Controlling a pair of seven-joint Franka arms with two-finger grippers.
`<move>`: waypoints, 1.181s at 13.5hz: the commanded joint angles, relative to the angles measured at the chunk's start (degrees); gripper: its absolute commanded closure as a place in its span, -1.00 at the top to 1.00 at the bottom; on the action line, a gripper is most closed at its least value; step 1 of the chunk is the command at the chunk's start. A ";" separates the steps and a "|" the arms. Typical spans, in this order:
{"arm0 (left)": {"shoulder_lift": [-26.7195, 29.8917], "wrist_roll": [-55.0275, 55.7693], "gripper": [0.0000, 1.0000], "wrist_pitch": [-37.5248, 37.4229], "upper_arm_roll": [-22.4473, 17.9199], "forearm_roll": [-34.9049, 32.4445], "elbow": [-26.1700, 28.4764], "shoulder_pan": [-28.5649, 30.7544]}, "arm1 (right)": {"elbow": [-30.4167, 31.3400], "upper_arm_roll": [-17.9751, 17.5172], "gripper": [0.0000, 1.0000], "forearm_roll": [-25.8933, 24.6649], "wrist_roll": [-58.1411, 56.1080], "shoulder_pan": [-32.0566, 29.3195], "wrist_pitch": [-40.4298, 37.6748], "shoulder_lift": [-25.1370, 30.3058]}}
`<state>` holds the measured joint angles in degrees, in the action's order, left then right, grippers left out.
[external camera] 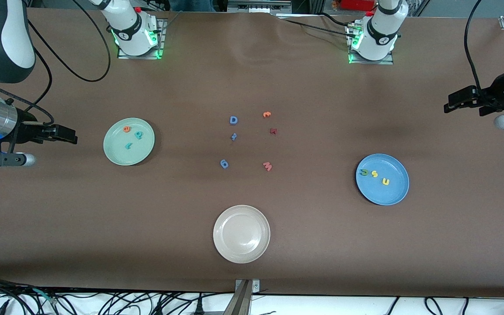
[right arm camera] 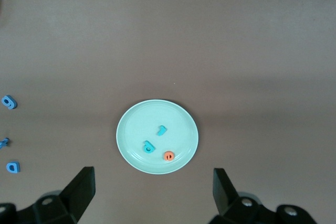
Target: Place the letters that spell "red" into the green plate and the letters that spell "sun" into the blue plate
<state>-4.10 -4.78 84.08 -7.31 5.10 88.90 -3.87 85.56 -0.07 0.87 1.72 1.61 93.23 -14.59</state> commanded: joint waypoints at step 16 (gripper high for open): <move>-0.47 -1.02 1.00 -1.11 0.45 1.32 -1.28 0.80 | -3.12 2.18 1.00 -0.52 0.04 -1.00 -2.60 2.37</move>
<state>-4.10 -4.79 84.08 -7.14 5.10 88.90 -3.67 82.46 2.40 0.43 1.58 0.88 93.00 -13.26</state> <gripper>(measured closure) 0.000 0.000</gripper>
